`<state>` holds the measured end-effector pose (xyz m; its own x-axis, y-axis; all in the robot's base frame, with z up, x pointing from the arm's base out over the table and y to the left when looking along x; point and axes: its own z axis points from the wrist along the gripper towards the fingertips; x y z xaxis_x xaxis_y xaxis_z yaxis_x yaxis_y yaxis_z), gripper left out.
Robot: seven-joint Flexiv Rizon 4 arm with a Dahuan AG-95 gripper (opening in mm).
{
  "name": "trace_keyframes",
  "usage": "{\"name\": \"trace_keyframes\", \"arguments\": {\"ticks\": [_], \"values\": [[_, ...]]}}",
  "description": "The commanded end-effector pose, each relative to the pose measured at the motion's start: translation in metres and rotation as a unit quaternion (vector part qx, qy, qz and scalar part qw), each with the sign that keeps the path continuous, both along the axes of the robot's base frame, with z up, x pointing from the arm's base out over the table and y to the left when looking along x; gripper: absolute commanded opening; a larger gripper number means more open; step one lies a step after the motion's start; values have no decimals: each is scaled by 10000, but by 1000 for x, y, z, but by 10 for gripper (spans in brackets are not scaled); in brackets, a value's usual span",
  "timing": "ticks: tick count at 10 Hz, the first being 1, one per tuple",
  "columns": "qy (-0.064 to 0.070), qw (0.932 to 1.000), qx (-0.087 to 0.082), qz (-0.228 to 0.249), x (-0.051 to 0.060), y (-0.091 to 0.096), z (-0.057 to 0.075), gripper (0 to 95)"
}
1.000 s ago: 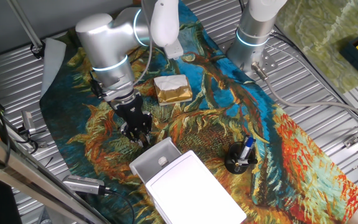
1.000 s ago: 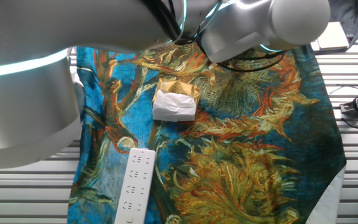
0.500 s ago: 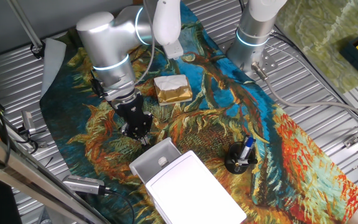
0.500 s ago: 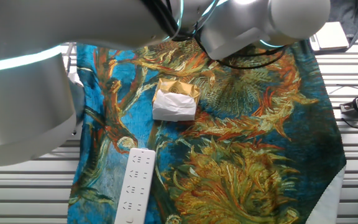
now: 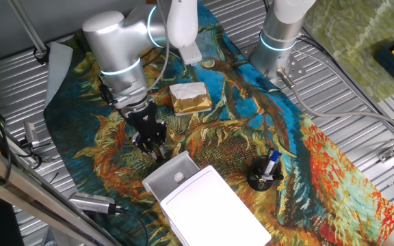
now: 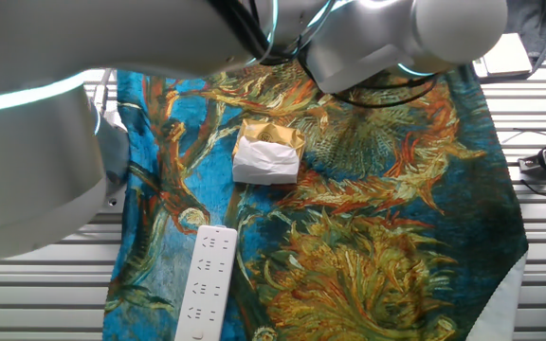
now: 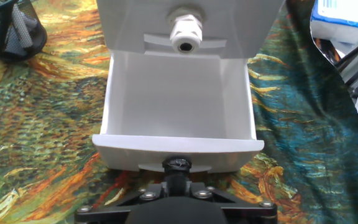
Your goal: Grasp the handle and close the drawer
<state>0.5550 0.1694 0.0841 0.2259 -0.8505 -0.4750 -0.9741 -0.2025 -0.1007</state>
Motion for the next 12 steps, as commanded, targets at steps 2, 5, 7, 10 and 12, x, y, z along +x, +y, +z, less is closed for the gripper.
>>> {"name": "trace_keyframes", "arguments": {"ticks": [2,5,7,10,12], "values": [[-95,9997,155,164,5,-6,5,760],[-20,9994,333,135,5,-7,2,760],[23,9990,430,149,5,-7,-4,760],[16,9988,460,164,5,-7,-11,760],[15,9987,488,139,4,-5,-13,760]]}}
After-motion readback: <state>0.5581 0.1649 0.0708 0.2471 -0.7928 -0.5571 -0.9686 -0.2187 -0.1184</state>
